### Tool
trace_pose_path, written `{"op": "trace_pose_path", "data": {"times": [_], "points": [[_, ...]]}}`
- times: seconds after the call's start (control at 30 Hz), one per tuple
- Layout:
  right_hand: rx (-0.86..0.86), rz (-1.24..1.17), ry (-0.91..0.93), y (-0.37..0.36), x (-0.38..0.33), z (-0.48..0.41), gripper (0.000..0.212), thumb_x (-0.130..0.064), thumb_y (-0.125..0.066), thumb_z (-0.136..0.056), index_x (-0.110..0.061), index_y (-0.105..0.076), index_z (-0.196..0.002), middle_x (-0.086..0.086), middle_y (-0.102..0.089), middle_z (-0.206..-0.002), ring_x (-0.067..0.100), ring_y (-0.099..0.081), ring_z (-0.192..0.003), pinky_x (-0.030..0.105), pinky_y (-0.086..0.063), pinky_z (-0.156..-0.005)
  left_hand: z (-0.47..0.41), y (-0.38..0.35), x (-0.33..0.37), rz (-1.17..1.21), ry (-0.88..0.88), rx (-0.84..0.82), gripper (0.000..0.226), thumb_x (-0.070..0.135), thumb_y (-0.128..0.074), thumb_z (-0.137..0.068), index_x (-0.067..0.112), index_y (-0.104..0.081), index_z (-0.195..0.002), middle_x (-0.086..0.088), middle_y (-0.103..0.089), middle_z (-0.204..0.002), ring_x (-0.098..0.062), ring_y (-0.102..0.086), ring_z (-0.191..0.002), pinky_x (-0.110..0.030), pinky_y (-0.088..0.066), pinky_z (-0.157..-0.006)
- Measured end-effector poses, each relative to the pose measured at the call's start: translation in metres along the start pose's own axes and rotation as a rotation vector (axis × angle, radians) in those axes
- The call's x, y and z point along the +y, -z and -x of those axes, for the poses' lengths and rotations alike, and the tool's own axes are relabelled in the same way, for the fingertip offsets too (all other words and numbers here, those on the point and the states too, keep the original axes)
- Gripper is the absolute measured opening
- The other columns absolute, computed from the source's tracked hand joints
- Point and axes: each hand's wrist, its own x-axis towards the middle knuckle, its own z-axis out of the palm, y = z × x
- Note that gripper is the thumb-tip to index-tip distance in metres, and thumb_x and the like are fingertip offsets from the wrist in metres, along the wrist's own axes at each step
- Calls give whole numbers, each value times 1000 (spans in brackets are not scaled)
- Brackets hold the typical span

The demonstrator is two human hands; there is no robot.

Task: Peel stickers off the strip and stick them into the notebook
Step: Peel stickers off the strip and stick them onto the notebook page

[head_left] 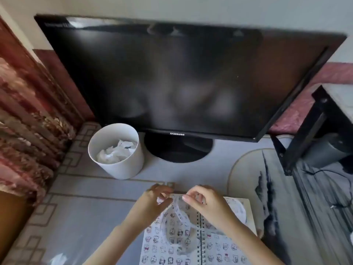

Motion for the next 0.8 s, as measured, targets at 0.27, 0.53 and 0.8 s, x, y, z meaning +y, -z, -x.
{"op": "trace_pose_path", "data": {"times": [0.27,0.53,0.8], "points": [[-12,196,237,-28,12,-11,28,-54,-69,-75,-28,-59,-78,-18,-54,-75,-6,-47,-82,9,-34,-70,-19,-10,-4,245,13,36,18,14,-56,-94,27,-66,-101,6,-73,-93,-7,-66,-81,-13,-47,-64],[108,110,297,-36,47,-11,15,-39,-69,-82,-27,-64,-75,-25,-55,-60,-5,-49,-62,13,-37,-57,16,-14,6,142,-233,165,19,20,-56,-94,30,-69,-103,15,-70,-98,3,-65,-87,-9,-46,-76],[269,23,305,-47,56,14,9,-31,-71,-82,-23,-69,-77,-9,-65,-70,2,-52,-62,26,-46,-67,83,-45,-4,-214,-573,36,29,43,-65,-83,31,-69,-109,17,-60,-112,-2,-51,-112,-20,-39,-98]]}}
